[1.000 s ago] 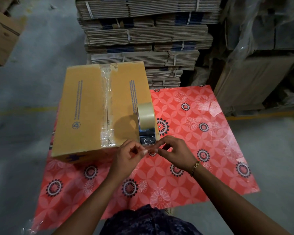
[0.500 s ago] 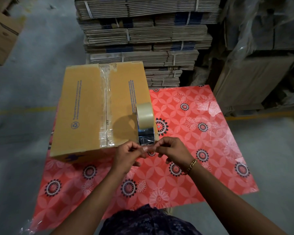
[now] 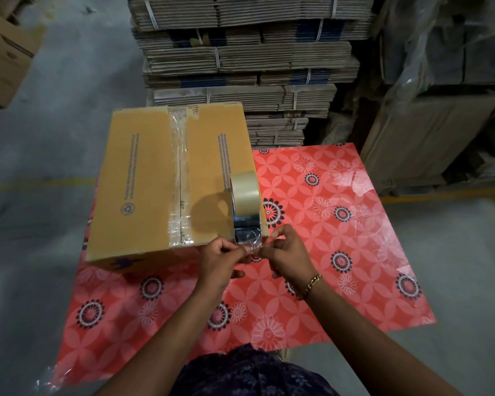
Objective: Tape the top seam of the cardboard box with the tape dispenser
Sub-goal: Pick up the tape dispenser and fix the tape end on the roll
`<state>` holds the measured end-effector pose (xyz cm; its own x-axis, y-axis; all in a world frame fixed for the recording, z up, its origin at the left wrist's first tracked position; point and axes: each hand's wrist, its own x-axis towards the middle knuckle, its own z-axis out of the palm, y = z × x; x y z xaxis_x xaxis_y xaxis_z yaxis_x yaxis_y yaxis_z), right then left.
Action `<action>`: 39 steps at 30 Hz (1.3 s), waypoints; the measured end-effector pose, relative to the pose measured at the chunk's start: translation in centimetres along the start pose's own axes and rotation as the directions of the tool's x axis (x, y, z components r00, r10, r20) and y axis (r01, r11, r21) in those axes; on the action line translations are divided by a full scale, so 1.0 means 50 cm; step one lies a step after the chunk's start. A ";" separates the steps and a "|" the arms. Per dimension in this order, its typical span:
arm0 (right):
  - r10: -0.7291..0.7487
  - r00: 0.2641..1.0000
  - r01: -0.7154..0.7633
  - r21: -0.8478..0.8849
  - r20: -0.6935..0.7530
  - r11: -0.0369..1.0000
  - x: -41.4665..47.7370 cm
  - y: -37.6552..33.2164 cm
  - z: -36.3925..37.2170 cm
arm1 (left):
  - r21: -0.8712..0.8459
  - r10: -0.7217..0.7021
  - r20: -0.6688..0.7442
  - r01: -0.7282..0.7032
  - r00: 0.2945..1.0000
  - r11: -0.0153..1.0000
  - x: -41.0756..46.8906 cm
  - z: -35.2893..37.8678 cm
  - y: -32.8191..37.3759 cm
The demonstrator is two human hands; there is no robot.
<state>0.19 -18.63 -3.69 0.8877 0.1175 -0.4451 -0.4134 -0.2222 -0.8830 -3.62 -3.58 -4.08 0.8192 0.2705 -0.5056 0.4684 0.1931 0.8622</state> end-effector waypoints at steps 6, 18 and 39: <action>0.130 0.988 -0.138 0.117 0.078 0.983 -0.025 0.005 -0.003 | -0.061 0.003 0.052 0.000 0.999 0.998 0.012 -0.015 0.001; 0.041 0.961 -0.053 0.038 0.275 0.998 -0.009 0.005 -0.022 | -0.117 -0.025 0.132 0.040 0.991 0.992 0.014 -0.028 0.000; 0.037 0.993 -0.027 -0.090 0.113 0.996 0.013 0.048 -0.018 | 0.161 0.184 0.063 -0.192 0.981 0.968 0.039 -0.031 -0.061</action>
<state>-0.06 -19.95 -5.96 0.8434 0.2175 -0.4912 -0.4169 -0.3118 -0.8538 -3.97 -2.20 -7.74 0.9109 0.2411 -0.3349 0.3490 -0.0174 0.9369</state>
